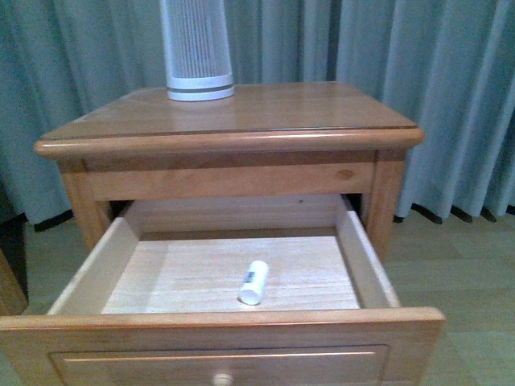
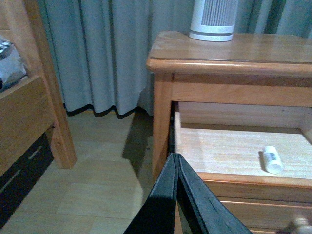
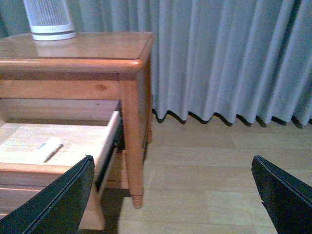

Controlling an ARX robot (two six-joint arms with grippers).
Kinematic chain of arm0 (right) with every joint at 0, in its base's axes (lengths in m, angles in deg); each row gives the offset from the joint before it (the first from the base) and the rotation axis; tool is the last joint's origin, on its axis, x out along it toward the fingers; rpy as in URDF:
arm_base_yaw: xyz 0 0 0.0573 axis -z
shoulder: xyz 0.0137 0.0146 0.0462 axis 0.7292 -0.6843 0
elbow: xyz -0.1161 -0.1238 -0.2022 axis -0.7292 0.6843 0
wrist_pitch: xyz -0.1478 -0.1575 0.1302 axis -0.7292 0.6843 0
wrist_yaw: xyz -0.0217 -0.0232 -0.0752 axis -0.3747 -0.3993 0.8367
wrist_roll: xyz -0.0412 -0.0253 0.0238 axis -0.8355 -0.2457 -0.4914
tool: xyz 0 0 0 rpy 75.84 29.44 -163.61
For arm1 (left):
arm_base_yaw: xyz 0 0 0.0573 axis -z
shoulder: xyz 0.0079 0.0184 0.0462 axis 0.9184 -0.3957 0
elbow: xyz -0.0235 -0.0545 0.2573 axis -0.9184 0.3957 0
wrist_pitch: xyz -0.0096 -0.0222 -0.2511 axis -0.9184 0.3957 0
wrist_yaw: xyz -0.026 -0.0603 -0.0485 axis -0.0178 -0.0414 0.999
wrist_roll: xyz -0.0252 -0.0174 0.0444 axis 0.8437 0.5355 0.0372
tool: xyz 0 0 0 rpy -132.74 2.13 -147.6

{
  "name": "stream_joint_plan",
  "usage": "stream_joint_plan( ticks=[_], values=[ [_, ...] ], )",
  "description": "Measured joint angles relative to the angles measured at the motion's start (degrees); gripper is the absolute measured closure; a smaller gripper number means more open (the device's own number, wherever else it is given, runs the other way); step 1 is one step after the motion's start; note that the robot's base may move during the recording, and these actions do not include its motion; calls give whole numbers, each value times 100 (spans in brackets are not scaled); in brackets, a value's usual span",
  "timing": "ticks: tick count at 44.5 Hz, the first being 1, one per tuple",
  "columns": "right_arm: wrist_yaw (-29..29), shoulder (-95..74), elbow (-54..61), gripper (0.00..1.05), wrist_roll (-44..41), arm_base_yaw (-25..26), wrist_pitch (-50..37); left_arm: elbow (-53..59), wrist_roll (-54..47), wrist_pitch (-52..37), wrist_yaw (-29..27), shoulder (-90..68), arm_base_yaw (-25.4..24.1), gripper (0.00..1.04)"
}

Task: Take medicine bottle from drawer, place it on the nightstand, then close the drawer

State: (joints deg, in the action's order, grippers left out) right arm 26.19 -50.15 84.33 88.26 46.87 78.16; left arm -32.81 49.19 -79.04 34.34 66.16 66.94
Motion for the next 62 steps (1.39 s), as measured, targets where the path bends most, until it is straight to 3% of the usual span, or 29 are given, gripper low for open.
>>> stream_joint_plan(
  ticks=[7,19,24,29,39,42,53,62],
  values=[
    [2,0,0,7,0,0,-2,-2,-2,1029,-9,949,-2,101],
    [-33,-2,0,7,0,0,-2,0,4,1088,-26,1049,-4,100],
    [1558,-332,-7,7,581,-529,39,0,0,1088,-28,1049,-4,81],
    [2017,-826,-42,7,901,-717,-90,0,-2,1088,-26,1049,-4,63],
    [1493,-3523,-1237,7,907,-612,-1784,0,-2,1088,-24,1049,-4,19],
    [1204,-4671,-2070,7,920,-424,-1690,0,-9,1088,-24,1049,-4,5],
    [748,-7938,-4347,7,1106,-391,-730,0,-9,1088,-22,1049,-4,7],
    [758,-9549,-5029,7,1392,-634,-684,0,-9,1088,-22,1049,-4,7]
  ],
)
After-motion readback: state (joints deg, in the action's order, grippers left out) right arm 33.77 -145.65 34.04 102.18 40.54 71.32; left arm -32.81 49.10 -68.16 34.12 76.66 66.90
